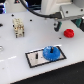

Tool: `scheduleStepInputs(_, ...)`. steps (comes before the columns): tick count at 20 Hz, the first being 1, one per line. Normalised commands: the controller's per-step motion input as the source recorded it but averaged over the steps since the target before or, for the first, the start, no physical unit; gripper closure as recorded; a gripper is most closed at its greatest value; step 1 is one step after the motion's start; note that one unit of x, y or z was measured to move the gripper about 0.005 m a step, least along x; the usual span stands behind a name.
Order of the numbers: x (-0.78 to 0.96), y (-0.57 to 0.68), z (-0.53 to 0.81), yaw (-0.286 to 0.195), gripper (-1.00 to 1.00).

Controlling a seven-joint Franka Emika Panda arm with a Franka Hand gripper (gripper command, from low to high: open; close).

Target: Insert the blue gear onto the right peg, followed by the red gear

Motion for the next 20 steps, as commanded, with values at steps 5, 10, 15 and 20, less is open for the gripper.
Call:
scheduleStepInputs(5,-0.22,0.39,-0.16,0.0,-1.0)
scheduleStepInputs(10,-0.13,0.16,-0.35,0.0,-1.0)
scheduleStepInputs(15,-0.11,-0.05,-0.4,0.0,-1.0)
scheduleStepInputs(20,-0.08,0.0,-0.37,0.0,-1.0)
